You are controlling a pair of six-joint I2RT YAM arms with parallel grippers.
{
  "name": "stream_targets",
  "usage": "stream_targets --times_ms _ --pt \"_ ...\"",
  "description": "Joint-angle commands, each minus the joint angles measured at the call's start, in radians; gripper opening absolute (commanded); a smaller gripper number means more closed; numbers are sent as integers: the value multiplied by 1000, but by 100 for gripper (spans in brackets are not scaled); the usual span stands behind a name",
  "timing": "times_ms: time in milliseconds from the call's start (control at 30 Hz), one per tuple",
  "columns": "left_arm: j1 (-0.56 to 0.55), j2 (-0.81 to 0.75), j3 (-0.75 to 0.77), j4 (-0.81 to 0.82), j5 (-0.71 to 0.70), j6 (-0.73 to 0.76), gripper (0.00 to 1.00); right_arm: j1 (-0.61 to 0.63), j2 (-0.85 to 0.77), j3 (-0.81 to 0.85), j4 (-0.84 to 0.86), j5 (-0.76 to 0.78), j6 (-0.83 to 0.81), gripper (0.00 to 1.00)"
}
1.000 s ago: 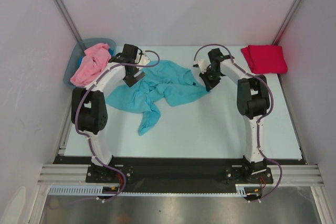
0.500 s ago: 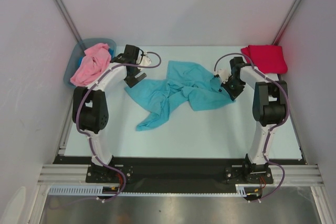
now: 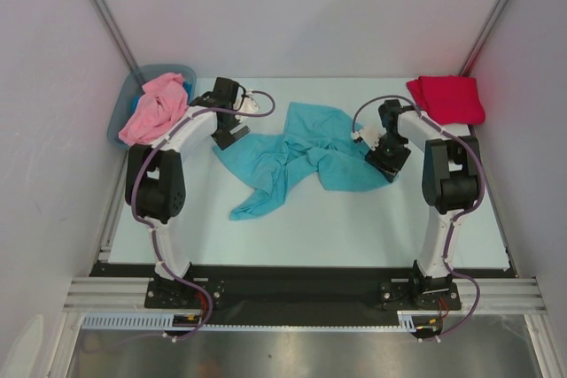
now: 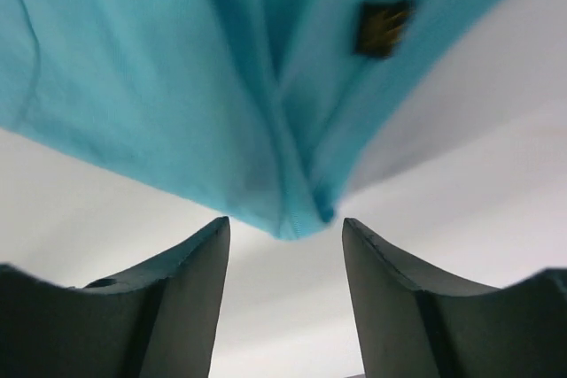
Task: Fold and stack the t-shirts
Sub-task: Flatten the tshirt out
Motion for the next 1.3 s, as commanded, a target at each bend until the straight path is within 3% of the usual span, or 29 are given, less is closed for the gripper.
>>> stream_targets --times_ms 0,167,433,633,833,1000,1133,1200,1267 --pt "-18 -1 42 20 15 -2 100 12 -1 193 -33 -89 59 60" --pt "-42 25 63 18 32 -8 100 35 72 436 40 -166 230 60" --pt "-58 125 152 6 87 -66 100 101 359 781 76 -163 318 59" --pt "-58 171 189 -6 100 -93 100 135 442 812 114 -162 347 57" --pt "-61 202 204 -22 120 -116 87 149 476 824 122 -160 367 54" --pt "-68 217 200 -35 135 -128 66 153 488 818 123 -152 367 55" --pt "-68 235 201 -51 130 -131 41 155 490 816 128 -131 361 56" --pt "-68 245 208 -75 138 -137 40 152 488 815 129 -123 356 56" --pt "-68 260 220 -100 158 -143 58 149 487 813 129 -122 356 56"
